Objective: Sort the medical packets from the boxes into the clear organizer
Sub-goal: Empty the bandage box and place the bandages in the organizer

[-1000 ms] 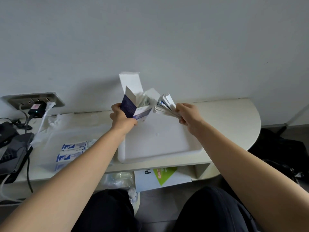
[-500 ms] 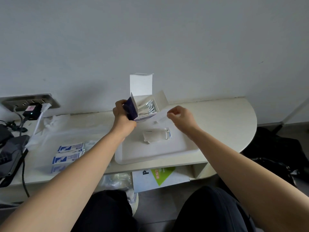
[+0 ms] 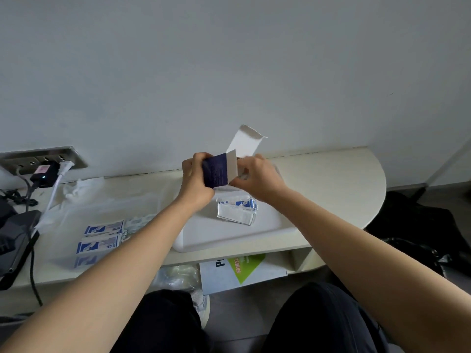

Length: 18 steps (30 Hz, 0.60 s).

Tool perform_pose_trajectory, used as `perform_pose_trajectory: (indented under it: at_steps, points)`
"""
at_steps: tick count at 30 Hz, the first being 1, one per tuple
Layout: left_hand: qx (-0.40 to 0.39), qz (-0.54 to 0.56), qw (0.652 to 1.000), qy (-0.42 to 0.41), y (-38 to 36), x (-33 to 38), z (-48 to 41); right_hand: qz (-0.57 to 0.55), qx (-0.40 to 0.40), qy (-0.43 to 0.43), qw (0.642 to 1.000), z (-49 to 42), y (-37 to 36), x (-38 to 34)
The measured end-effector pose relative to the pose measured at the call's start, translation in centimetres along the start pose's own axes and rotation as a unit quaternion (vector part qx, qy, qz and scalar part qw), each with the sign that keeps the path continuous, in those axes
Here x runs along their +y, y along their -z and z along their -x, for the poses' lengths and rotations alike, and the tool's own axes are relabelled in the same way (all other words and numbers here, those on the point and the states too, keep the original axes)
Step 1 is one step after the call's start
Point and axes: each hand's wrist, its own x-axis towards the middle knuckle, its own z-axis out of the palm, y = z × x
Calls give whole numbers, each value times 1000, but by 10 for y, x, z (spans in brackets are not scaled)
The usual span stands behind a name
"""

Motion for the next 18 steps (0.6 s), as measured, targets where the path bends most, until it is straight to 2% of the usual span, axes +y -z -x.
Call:
perform_pose_trajectory:
  at_steps: [2, 6, 10, 12, 15, 18]
  points:
    - [-6, 1, 1000, -7, 1, 2, 0, 35, -36, -45, 998, -4, 0, -2]
    - [-3, 18, 1000, 10, 4, 1, -1, -39, -149, -84, 985, -12, 1, -6]
    - [2, 17, 1000, 6, 5, 1, -3, -25, -239, -110, 965, -13, -3, -13]
    - [3, 19, 1000, 5, 6, 0, -3, -25, -253, -106, 961, -12, -3, -15]
    - [-8, 20, 1000, 2, 6, -1, -2, -142, -251, -85, 954, -15, -3, -18]
    - [-13, 23, 1000, 2, 4, -3, 0, -174, -291, -86, 937, -15, 0, -22]
